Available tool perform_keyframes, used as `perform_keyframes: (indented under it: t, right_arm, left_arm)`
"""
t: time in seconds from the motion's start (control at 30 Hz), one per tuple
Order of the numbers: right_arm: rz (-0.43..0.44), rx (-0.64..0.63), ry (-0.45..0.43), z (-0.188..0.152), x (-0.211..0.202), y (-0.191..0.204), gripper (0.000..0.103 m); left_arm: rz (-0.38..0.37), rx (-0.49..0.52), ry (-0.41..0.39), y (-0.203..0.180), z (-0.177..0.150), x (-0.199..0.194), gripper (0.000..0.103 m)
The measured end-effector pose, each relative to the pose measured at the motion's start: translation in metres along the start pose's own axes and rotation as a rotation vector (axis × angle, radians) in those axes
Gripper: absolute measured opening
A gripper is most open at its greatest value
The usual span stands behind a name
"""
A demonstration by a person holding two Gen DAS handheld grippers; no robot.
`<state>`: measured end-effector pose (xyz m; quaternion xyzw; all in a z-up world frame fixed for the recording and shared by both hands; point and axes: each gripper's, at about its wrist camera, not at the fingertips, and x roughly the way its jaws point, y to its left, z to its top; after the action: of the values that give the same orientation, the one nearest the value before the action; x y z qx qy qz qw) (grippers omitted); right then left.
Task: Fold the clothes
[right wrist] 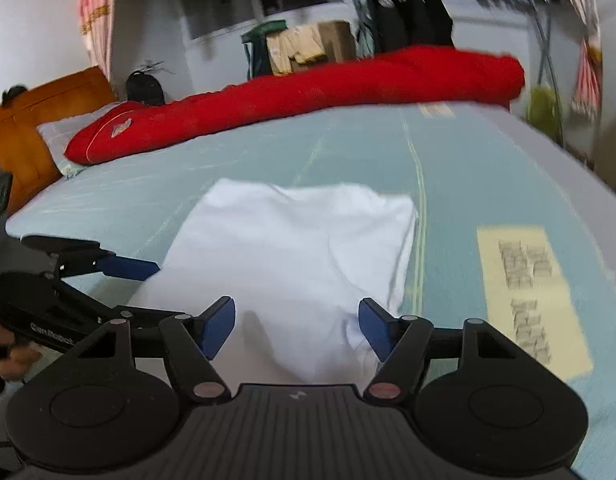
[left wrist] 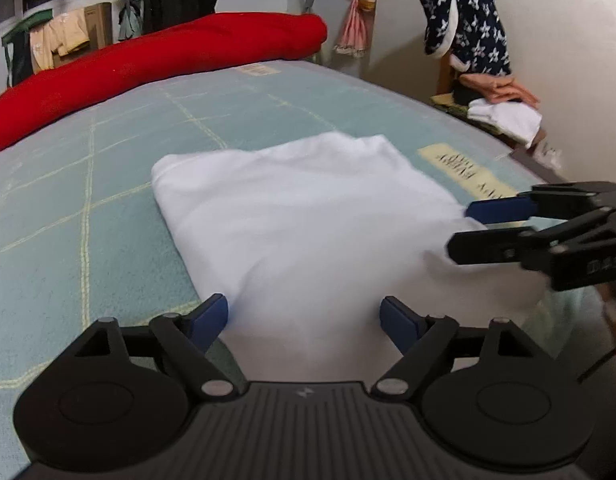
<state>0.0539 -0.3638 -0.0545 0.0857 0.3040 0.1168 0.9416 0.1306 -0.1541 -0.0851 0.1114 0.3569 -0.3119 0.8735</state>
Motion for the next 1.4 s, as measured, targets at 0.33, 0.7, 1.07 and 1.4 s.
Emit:
perform_keyframes:
  t: [0.33, 0.7, 1.07, 1.4]
  right_arm:
    - [-0.014, 0.009, -0.069, 0.007, -0.025, -0.008, 0.079]
    - [-0.002, 0.056, -0.062, 0.009, -0.02, -0.026, 0.081]
    - [0.019, 0.056, -0.075, 0.017, -0.01, -0.031, 0.083]
    - [0.069, 0.079, -0.057, 0.035, 0.0, -0.035, 0.087]
  left_arm:
    - [-0.057, 0.055, -0.069, 0.009, 0.041, -0.006, 0.089]
    - [-0.123, -0.044, -0.052, 0.039, 0.058, 0.036, 0.09]
    - [-0.158, -0.071, -0.03, 0.059, 0.097, 0.094, 0.091]
    - [-0.17, -0.096, -0.062, 0.067, 0.094, 0.04, 0.093]
